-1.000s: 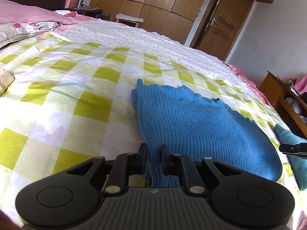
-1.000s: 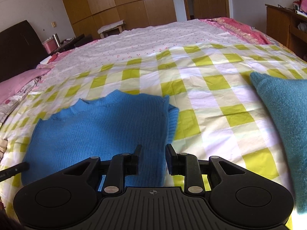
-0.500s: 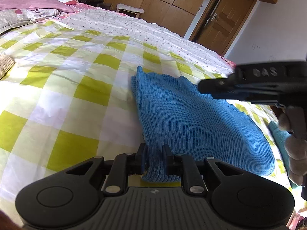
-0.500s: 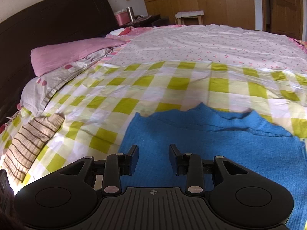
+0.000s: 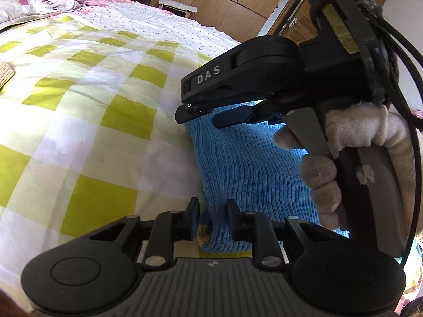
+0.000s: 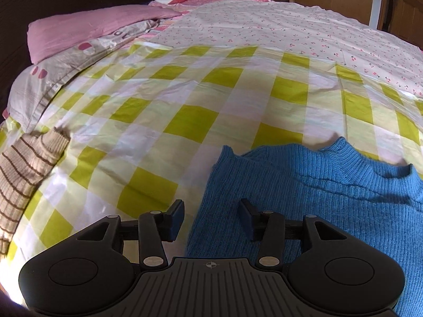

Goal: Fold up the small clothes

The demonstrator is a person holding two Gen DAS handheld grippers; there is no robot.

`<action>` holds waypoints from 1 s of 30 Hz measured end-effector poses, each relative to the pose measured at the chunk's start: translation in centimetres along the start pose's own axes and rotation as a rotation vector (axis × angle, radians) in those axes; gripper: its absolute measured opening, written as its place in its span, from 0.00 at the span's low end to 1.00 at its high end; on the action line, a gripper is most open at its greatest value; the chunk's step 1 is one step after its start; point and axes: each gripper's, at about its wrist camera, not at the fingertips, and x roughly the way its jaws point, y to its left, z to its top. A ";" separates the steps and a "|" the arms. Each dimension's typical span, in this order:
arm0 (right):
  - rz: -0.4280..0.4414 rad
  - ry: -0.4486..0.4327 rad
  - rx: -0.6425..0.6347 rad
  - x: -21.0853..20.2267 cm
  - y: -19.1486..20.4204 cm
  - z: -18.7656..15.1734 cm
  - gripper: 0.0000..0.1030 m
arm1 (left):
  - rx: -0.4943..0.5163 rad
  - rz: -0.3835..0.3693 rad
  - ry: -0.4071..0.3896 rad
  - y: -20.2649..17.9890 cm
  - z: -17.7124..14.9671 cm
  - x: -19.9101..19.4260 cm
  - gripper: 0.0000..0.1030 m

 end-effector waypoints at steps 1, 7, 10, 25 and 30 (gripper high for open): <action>-0.021 0.003 -0.024 0.4 0.4 0.0 0.44 | -0.002 0.000 0.001 0.0 -0.1 0.0 0.29; -0.102 0.006 -0.140 1.6 2.1 -0.4 0.42 | 0.002 -0.001 -0.008 -0.2 -0.2 0.1 0.32; -0.128 0.004 -0.161 1.5 2.0 -0.3 0.26 | 0.003 -0.003 -0.012 -0.2 -0.5 0.1 0.35; 0.030 -0.074 0.009 -3.2 -2.7 0.0 0.10 | 0.036 0.018 -0.084 -1.4 -2.0 0.7 0.53; 0.068 -0.103 0.049 -4.8 -3.9 -0.1 0.10 | 0.053 0.031 -0.100 -2.2 -2.7 1.1 0.55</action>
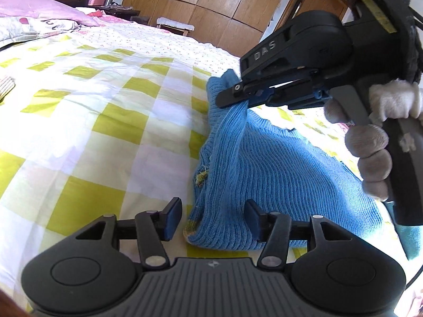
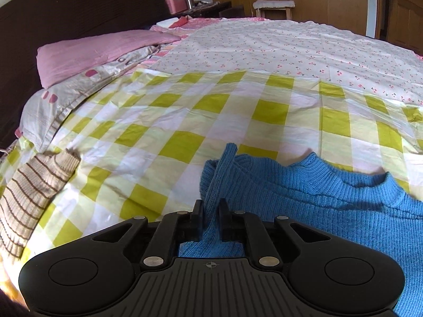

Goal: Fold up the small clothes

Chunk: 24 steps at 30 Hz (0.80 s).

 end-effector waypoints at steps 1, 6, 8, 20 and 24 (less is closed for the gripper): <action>0.006 -0.006 0.009 -0.4 -0.3 0.0 0.10 | -0.005 -0.002 -0.001 0.0 -0.1 -0.1 0.55; 0.011 -0.016 0.026 -1.2 -1.3 -0.1 0.10 | -0.026 0.034 -0.015 0.3 -0.2 -0.2 0.56; 0.025 -0.017 0.047 -1.2 -1.8 -0.1 0.09 | -0.027 0.039 -0.022 0.3 -0.2 -0.1 0.56; 0.074 -0.062 0.134 -4.1 -5.1 -0.2 0.09 | 0.029 0.040 -0.066 -0.7 -0.2 0.1 0.62; 0.098 -0.066 0.150 -4.7 -6.0 -0.7 0.09 | 0.004 0.040 -0.100 -1.6 0.6 0.2 0.60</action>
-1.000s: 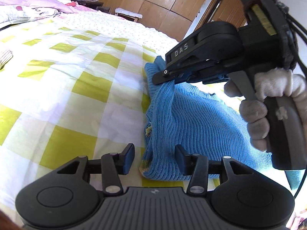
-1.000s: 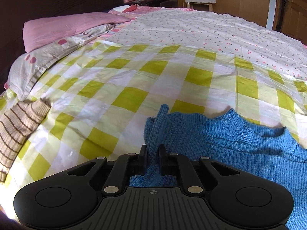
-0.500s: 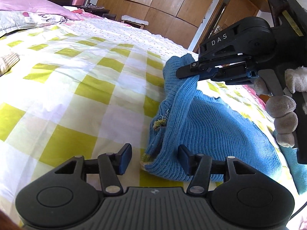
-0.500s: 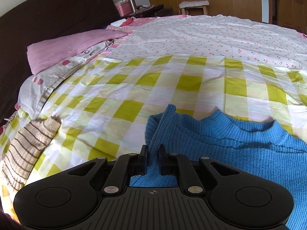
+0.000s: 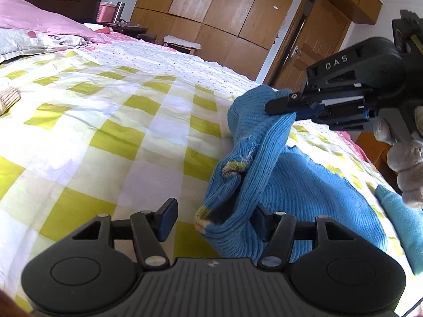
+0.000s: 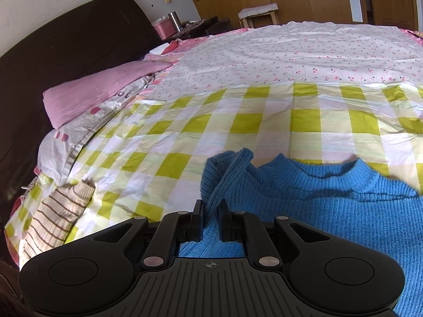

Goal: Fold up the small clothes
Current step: 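Press the folded sides together with both grippers toward each other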

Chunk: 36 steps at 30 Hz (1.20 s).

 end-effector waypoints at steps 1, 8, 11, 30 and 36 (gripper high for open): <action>0.006 -0.003 0.006 -0.3 -0.4 -0.1 0.09 | 0.020 0.003 -0.004 -0.5 0.2 0.0 0.52; 0.040 -0.039 0.076 -2.8 -4.3 -0.7 0.09 | 0.078 -0.055 0.021 -4.4 0.3 -0.1 0.19; 0.054 -0.074 0.121 -4.4 -6.5 -1.1 0.09 | 0.109 -0.100 0.019 -6.9 0.4 -0.3 0.18; 0.037 -0.190 0.346 -9.8 -22.5 -4.6 0.10 | 0.383 -0.193 0.084 -22.8 -2.6 4.1 0.18; 0.003 -0.155 0.358 -8.9 -23.8 -5.2 0.10 | 0.400 -0.154 0.118 -24.4 -3.5 5.1 0.18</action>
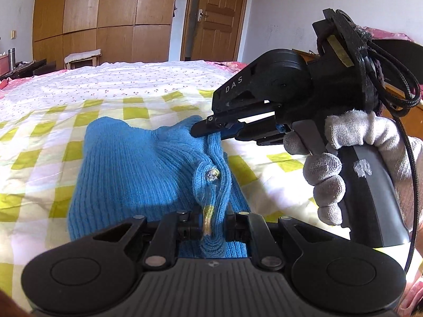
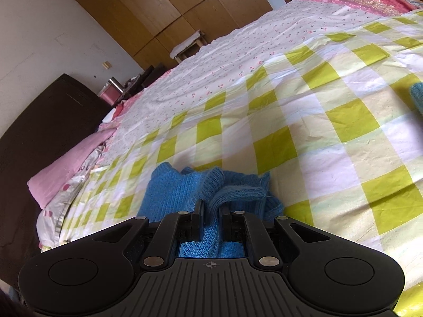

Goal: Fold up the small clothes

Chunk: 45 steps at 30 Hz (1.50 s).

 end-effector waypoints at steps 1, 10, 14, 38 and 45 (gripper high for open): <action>-0.002 0.014 0.000 0.1 -0.3 -0.1 0.11 | 0.002 0.004 0.010 -0.2 -0.1 0.2 0.18; -0.014 0.033 0.037 0.2 -1.3 -0.2 0.19 | 0.082 0.029 0.018 -1.6 -0.6 1.0 0.19; 0.020 0.046 0.077 0.3 -1.7 -0.2 0.33 | 0.138 0.036 0.021 -2.3 -1.1 1.2 0.19; -0.084 0.004 0.014 -0.2 -1.5 -0.8 0.22 | 0.155 -0.009 0.056 -1.6 -1.4 -1.8 0.21; -0.142 -0.047 -0.060 -2.5 0.1 -0.7 0.22 | 0.114 -0.018 0.034 -0.9 -0.9 -3.4 0.22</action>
